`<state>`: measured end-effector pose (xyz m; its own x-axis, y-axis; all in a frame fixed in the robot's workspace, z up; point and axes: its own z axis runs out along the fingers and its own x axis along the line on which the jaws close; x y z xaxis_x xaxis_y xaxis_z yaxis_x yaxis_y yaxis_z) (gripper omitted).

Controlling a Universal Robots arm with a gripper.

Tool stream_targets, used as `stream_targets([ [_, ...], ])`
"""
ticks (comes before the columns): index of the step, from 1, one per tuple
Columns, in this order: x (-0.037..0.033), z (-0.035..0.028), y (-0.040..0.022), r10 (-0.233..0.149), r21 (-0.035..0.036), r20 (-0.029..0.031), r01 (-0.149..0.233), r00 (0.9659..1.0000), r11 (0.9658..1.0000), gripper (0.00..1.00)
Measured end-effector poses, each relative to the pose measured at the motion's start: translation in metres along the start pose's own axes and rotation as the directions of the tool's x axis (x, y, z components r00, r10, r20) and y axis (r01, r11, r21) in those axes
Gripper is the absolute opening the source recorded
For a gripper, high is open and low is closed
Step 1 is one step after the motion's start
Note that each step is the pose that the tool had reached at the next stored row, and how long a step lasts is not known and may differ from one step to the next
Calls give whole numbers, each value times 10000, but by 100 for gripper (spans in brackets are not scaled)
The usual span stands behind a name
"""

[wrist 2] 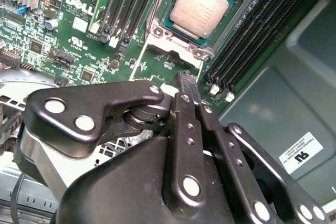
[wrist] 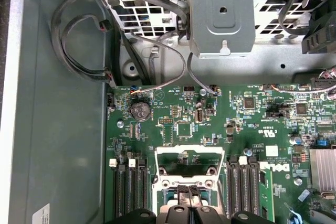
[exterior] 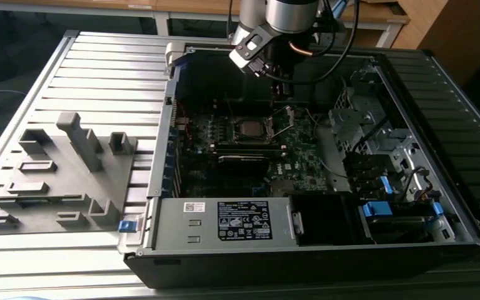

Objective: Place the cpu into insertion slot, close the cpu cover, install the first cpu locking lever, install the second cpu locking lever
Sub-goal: 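Close the cpu cover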

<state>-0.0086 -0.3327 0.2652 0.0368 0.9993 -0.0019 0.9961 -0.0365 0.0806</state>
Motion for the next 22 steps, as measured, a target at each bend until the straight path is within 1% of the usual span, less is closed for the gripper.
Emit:
stream_targets([
  [3, 0, -19, 1, 0, 0, -2, 0, 10000, 10000, 11],
  [7, 0, -25, 2, 0, 1, -2, 0, 10000, 10000, 11],
  [10, 0, -21, 33, -1, 1, -3, 1, 10000, 10000, 11],
  [15, 6, -10, 151, 0, 1, -2, 0, 10000, 10000, 11],
  [22, 20, 14, 372, 1, 3, -3, -1, 10000, 10000, 11],
])
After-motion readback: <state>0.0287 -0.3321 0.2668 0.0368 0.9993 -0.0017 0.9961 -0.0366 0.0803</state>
